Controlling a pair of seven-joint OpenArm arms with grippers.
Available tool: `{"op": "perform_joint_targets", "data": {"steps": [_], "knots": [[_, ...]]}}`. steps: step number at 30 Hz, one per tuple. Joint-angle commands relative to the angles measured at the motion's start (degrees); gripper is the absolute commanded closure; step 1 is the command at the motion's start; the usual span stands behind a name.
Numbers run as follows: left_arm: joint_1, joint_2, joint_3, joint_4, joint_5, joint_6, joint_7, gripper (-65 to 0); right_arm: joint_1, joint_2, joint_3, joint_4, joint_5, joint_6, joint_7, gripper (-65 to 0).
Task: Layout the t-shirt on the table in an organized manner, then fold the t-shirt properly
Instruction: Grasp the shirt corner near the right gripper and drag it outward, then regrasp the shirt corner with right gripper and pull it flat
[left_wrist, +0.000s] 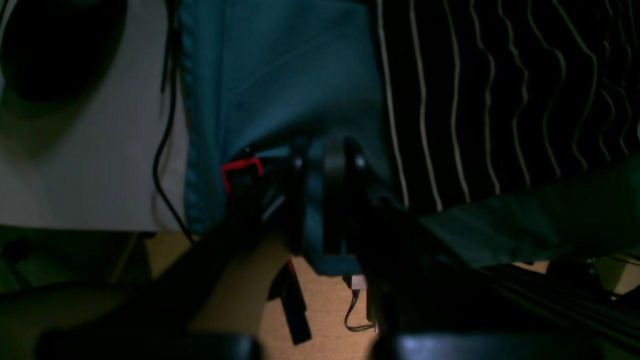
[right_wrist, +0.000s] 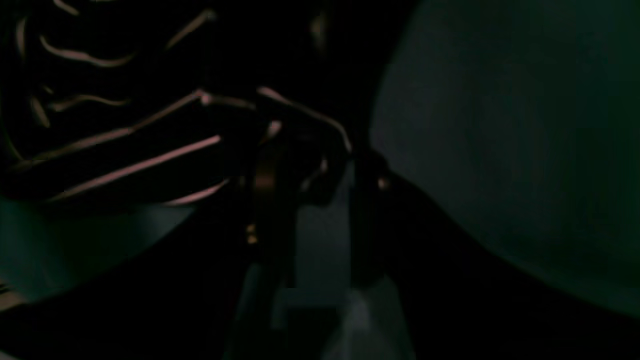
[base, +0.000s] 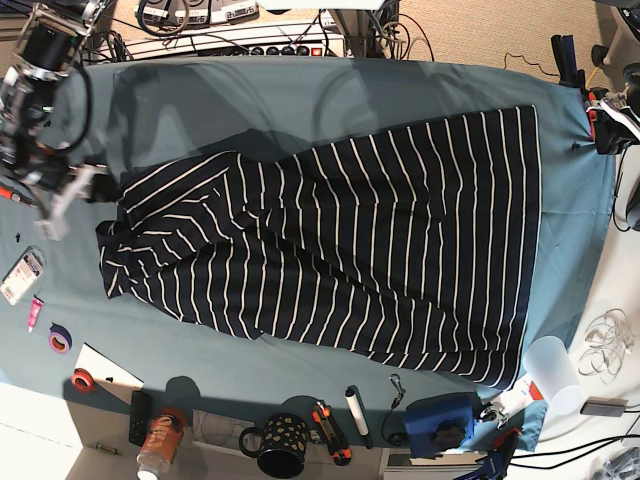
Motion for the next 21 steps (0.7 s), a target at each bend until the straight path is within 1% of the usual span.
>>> {"op": "perform_joint_targets", "data": {"steps": [1, 4, 6, 7, 8, 10, 11, 14, 18, 20, 21], "knots": [[0.1, -1.1, -0.4, 0.9, -0.9, -0.2, -1.3, -4.7, 1.2, 1.6, -1.4, 1.0, -1.0, 0.1, 1.6, -21.7], [0.1, -1.1, -0.4, 0.9, -0.9, -0.2, -1.4, -4.7, 1.4, 1.6, -6.6, 1.0, -5.4, 0.1, 1.9, -21.7], [0.1, -1.1, -0.4, 0.9, -0.9, -0.2, -1.4, -4.7, 1.4, 1.6, -9.0, 1.0, -5.7, 0.1, 1.2, -21.6], [0.1, -1.1, -0.4, 0.9, -0.9, -0.2, -1.4, -4.7, 1.4, 1.6, -9.8, 1.0, -5.2, 0.1, 0.0, -20.2], [0.1, -1.1, -0.4, 0.9, -0.9, -0.2, -1.3, -4.7, 1.4, 1.6, -10.1, 1.0, -3.8, 0.1, -1.6, -15.4], [0.1, -1.1, -0.4, 0.9, -0.9, -0.2, -1.4, -4.7, 1.4, 1.6, -9.8, 1.4, 1.0, 0.1, -5.7, -2.5], [0.1, -1.1, -0.4, 0.9, -0.9, -0.2, -1.5, -4.7, 1.3, 1.6, -9.4, 2.0, 3.6, 0.1, -8.3, 0.0], [0.1, -1.1, -0.4, 0.9, -0.9, -0.2, -1.4, -4.7, 1.0, 1.6, -7.4, 5.6, 14.3, 0.1, -8.8, 0.0], [0.1, -1.1, -0.4, 0.9, -0.9, -0.2, -1.5, -4.7, 1.0, 1.6, -2.6, 12.0, 32.7, 0.1, -8.8, 0.0], [0.1, -1.1, -0.4, 0.9, -0.9, -0.2, -1.5, -4.7, 1.3, 1.6, 0.0, 15.2, 38.1, 0.1, -8.8, 0.0], [0.1, -1.1, -0.4, 0.9, -0.9, -0.2, -1.5, -4.7, 1.5, 1.6, 1.2, 16.5, 38.8, 0.1, -8.8, 0.0]]}}
